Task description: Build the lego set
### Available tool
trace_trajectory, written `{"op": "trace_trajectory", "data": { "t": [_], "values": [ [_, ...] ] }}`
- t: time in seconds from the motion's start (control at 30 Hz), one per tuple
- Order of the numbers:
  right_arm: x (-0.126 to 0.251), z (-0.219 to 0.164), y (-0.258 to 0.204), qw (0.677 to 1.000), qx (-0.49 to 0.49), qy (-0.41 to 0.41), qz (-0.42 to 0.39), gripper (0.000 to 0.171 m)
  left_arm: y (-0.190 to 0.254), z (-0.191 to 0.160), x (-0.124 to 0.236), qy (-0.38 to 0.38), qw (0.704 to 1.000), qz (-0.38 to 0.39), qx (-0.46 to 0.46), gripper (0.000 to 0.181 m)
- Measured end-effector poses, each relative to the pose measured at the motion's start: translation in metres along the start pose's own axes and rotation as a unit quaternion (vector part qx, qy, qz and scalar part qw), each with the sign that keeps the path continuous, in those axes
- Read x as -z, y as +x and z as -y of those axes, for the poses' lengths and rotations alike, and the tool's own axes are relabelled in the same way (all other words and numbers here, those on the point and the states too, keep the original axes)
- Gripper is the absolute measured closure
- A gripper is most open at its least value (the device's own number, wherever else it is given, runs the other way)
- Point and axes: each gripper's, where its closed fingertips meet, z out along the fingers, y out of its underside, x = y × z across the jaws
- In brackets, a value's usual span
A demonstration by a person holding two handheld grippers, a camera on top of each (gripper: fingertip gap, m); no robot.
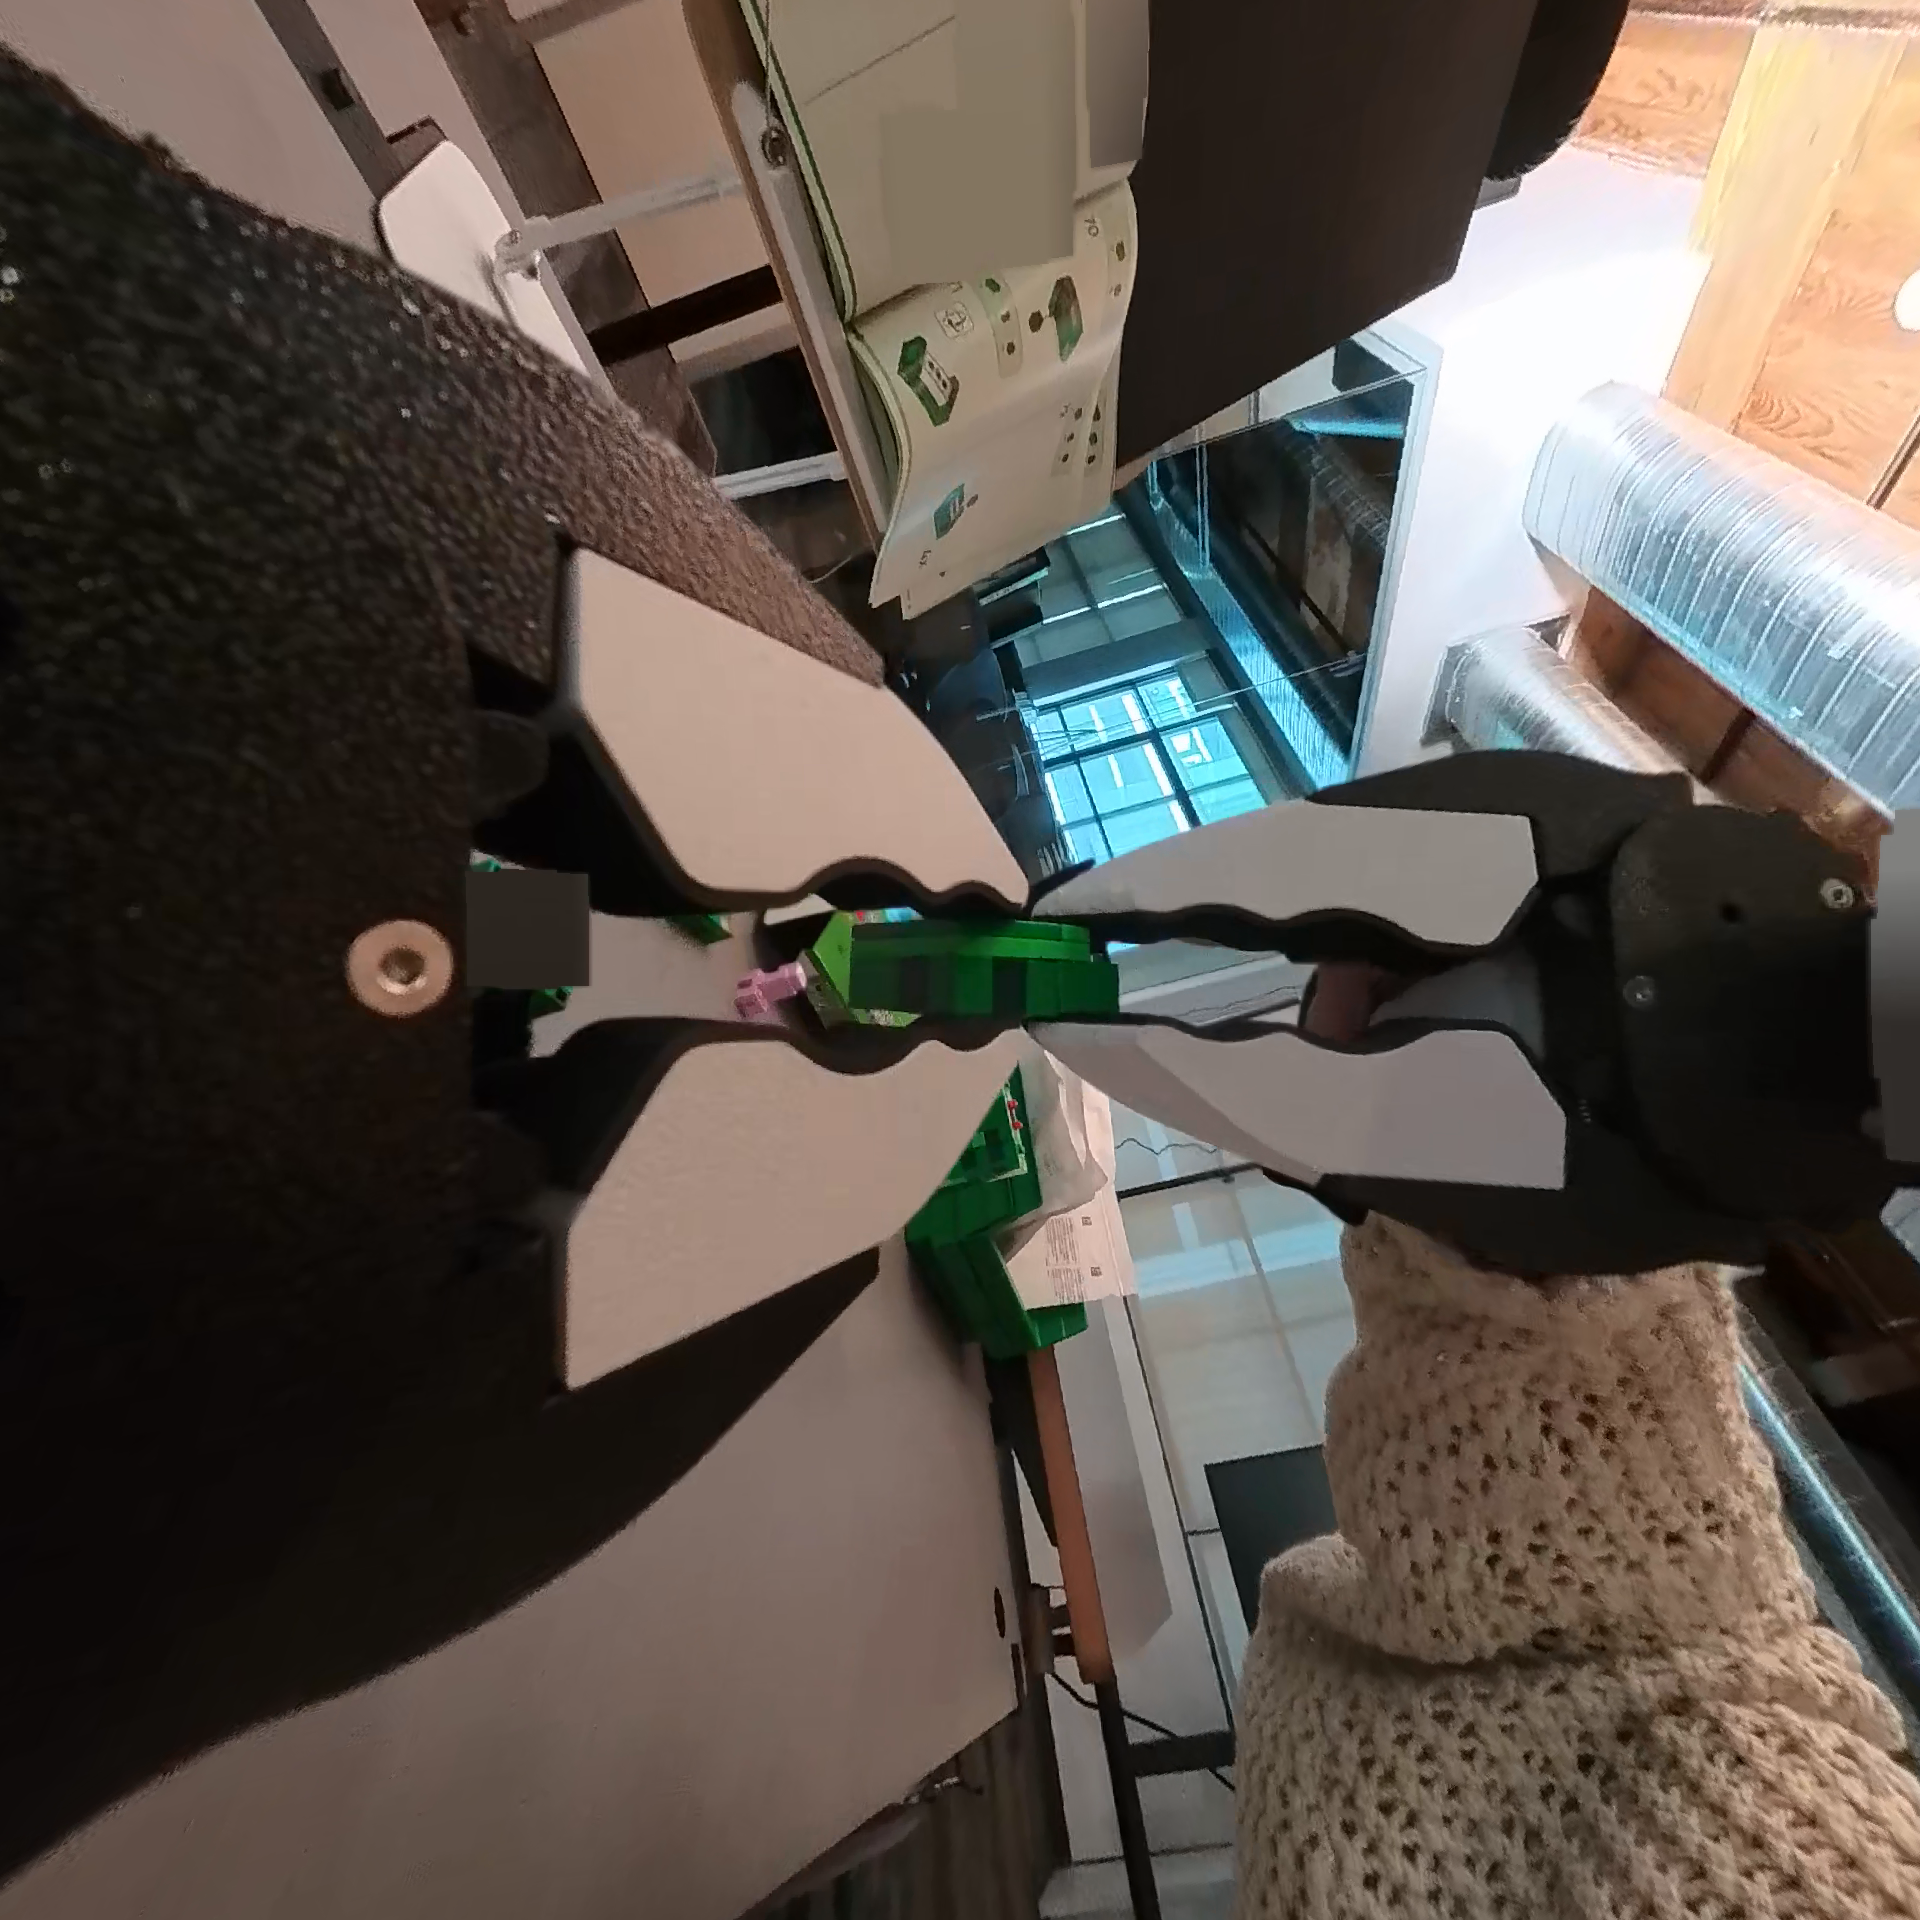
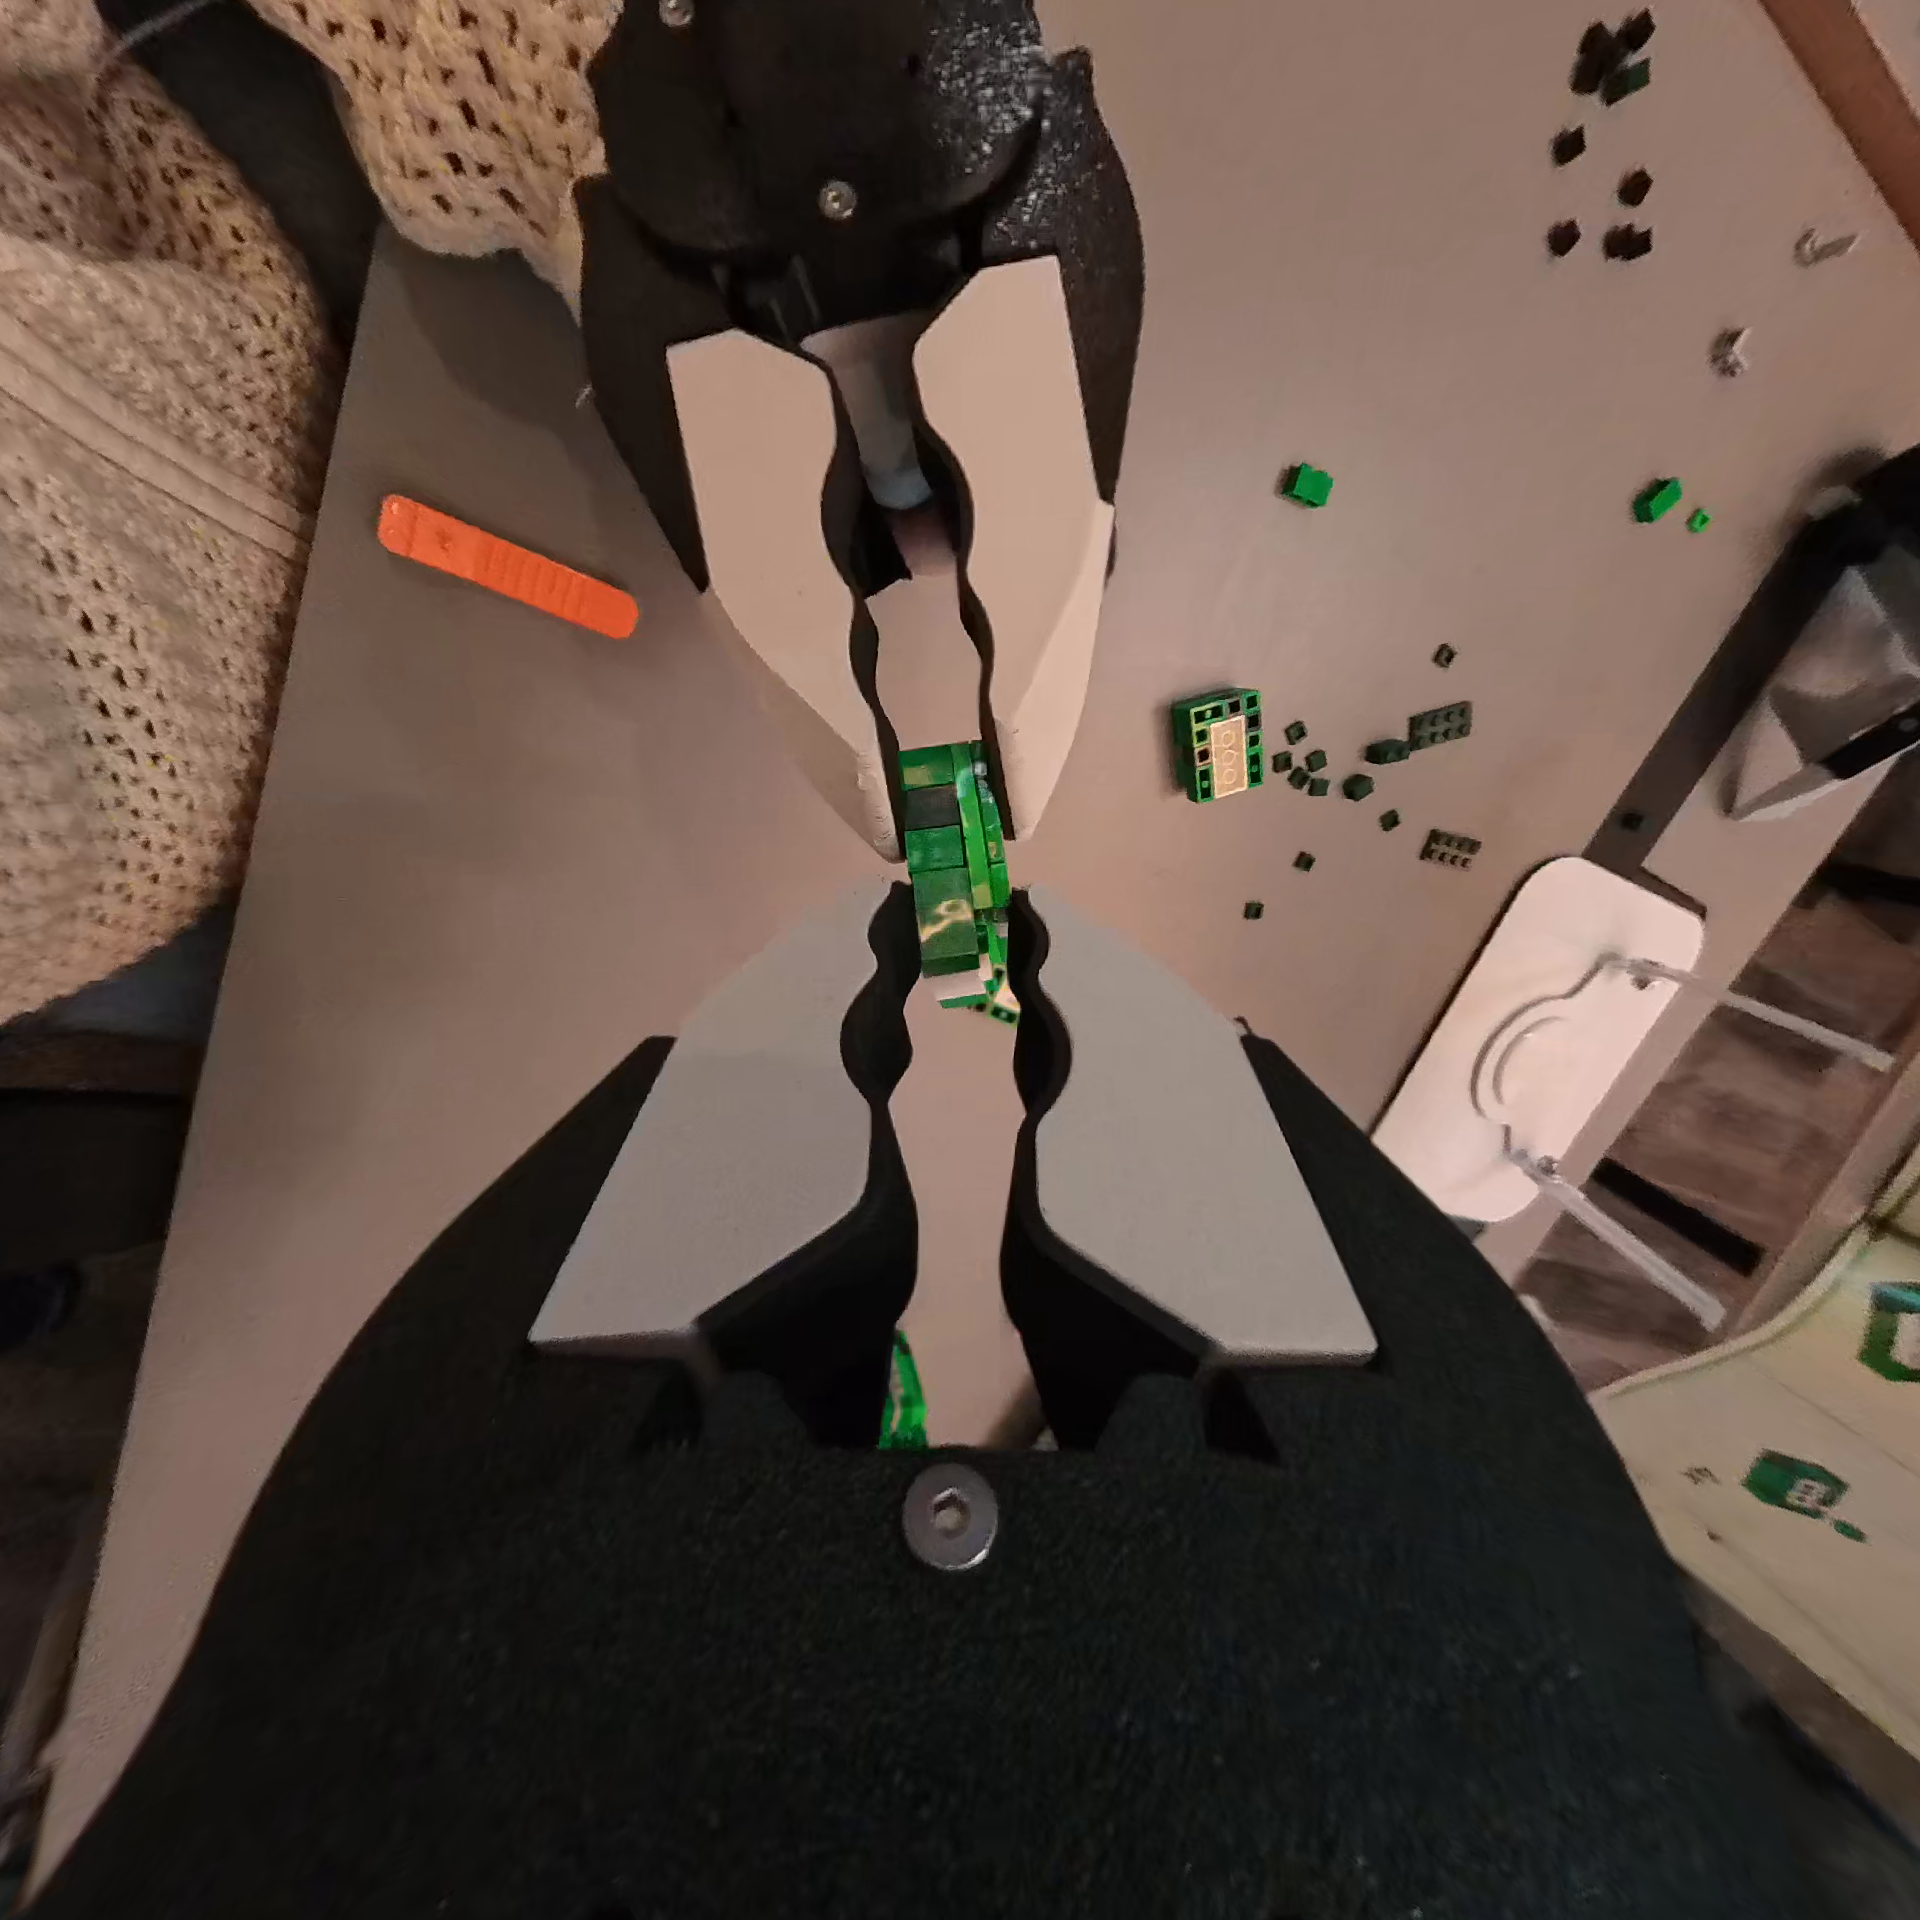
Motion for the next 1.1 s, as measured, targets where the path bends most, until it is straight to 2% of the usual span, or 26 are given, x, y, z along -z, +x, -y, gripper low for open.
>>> {"op": "trace_trajectory", "data": {
  "t": [0.33, 0.5, 0.67, 0.73, 0.83, 0.93, 1.07, 1.1],
  "values": [
    [-0.004, -0.007, -0.001, 0.997, 0.070, -0.018, -0.029, 0.155, 0.004, -0.009, -0.002, -0.016, 1.000, -0.008, -0.017, 0.165],
    [-0.009, -0.009, 0.003, 0.999, 0.029, -0.003, -0.033, 0.154, -0.001, -0.014, -0.002, -0.024, 1.000, 0.005, -0.012, 0.165],
    [-0.012, -0.017, 0.007, 0.999, 0.007, 0.012, -0.048, 0.128, -0.015, -0.012, 0.002, -0.008, 0.999, 0.028, 0.033, 0.165],
    [-0.015, -0.022, 0.012, 0.998, -0.018, 0.028, -0.062, 0.116, -0.020, -0.011, 0.004, 0.009, 0.997, 0.023, 0.078, 0.165],
    [-0.016, -0.020, 0.021, 0.985, -0.085, 0.116, -0.091, 0.118, -0.022, -0.002, 0.007, 0.067, 0.976, -0.037, 0.202, 0.165],
    [-0.016, -0.010, 0.017, 0.957, -0.157, 0.237, -0.060, 0.126, -0.027, 0.001, 0.011, 0.099, 0.945, -0.085, 0.300, 0.165],
    [-0.017, -0.004, 0.016, 0.914, -0.211, 0.345, -0.030, 0.138, -0.020, -0.012, 0.007, 0.058, 0.941, -0.113, 0.314, 0.165],
    [-0.019, -0.004, 0.015, 0.907, -0.217, 0.360, -0.021, 0.150, -0.018, -0.016, 0.005, 0.047, 0.940, -0.115, 0.317, 0.165]
  ]
}}
